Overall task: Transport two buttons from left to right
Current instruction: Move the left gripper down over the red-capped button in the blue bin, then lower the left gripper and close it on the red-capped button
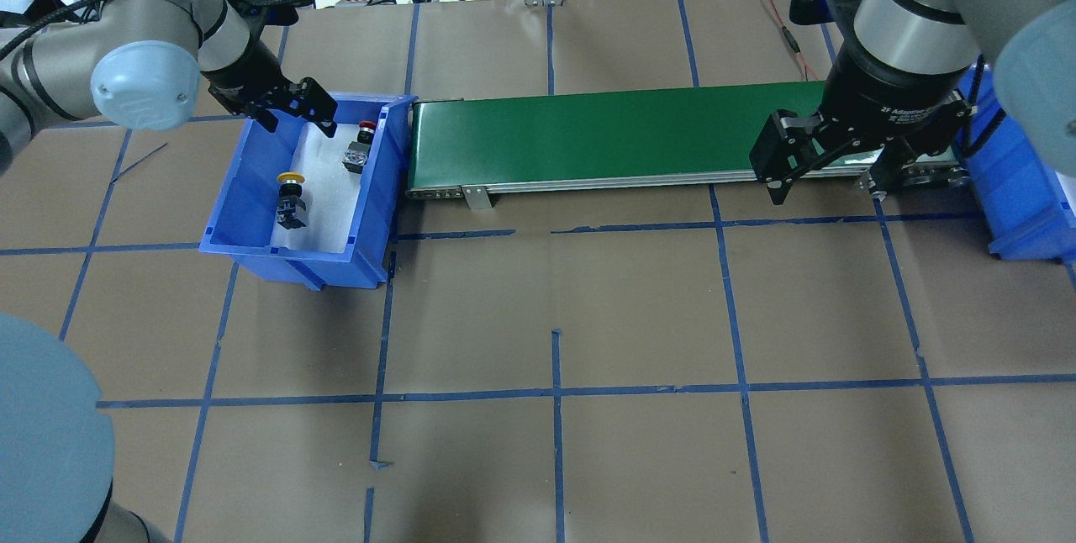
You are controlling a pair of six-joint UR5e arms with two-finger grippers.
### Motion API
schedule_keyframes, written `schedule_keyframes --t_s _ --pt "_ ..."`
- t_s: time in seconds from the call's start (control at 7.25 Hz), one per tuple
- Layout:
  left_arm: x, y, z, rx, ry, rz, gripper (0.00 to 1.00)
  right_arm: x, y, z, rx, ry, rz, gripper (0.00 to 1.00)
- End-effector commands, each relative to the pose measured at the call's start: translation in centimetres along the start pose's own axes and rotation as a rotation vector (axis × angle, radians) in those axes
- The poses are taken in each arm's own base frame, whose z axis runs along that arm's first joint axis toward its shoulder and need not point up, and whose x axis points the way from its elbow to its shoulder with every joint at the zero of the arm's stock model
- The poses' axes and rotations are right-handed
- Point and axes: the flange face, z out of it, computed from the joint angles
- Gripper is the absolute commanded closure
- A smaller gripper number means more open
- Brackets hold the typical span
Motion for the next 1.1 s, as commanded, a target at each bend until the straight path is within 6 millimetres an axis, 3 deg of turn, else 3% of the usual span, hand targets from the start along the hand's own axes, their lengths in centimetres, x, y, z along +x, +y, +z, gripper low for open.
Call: schedule_keyframes --t_s 0.0,0.14,0.41,0.97 --pt "1.2 0.0 2.8 0.014 0.008 0.036 0.01 0.0 0.1 -0.1 0.002 0.000 0.000 0.00" --pt "1.4 -0.4 3.2 0.030 0.001 0.052 0.01 -0.1 0.1 -0.1 0.002 0.000 -0.001 0.00" --pt "0.7 -1.8 5.9 0.077 0.017 0.074 0.01 -0.1 0.1 -0.1 0.002 0.000 -0.001 0.00" --pt "0.5 -2.0 5.9 0.072 0.015 0.041 0.01 -0.1 0.0 0.0 0.000 0.000 -0.001 0.00"
